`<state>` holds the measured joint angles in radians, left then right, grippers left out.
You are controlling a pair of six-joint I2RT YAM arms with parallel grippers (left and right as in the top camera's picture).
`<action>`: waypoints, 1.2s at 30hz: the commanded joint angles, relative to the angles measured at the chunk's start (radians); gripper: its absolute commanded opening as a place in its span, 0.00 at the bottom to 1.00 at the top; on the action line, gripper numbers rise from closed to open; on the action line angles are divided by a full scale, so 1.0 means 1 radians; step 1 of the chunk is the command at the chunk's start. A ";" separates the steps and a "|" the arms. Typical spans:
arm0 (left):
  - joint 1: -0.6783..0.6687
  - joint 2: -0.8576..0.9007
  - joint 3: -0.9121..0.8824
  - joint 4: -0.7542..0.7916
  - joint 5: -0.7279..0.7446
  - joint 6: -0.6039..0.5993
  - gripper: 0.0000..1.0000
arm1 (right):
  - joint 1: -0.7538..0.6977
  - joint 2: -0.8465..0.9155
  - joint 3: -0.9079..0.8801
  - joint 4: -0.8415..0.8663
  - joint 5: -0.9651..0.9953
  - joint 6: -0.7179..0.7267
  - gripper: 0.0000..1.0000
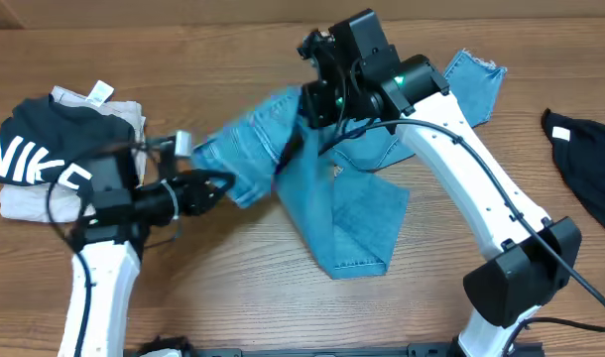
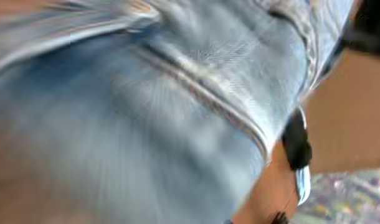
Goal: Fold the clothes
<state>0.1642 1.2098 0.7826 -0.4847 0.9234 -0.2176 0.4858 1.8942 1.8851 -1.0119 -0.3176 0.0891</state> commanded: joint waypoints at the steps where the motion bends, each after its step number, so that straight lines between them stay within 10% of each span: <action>1: 0.158 -0.067 0.054 -0.092 0.039 0.039 0.04 | -0.069 -0.009 0.034 -0.052 0.287 -0.019 0.09; 11: 0.352 -0.087 0.066 -0.183 0.069 0.087 0.04 | -0.130 -0.009 0.034 -0.102 0.154 -0.041 0.18; 12: 0.352 -0.087 0.066 -0.183 0.069 0.087 0.04 | -0.124 -0.009 0.034 -0.103 0.131 -0.042 0.28; 15: 0.354 -0.087 0.067 -0.177 0.068 0.087 0.04 | -0.112 -0.008 0.033 -0.131 0.145 -0.111 1.00; 36: 0.562 -0.086 0.496 -0.394 -0.202 0.189 0.04 | -0.245 0.050 -0.460 -0.333 0.027 0.016 0.83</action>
<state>0.7208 1.1358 1.2442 -0.8764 0.7956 -0.0673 0.2214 1.9453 1.5158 -1.3617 -0.2699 0.0990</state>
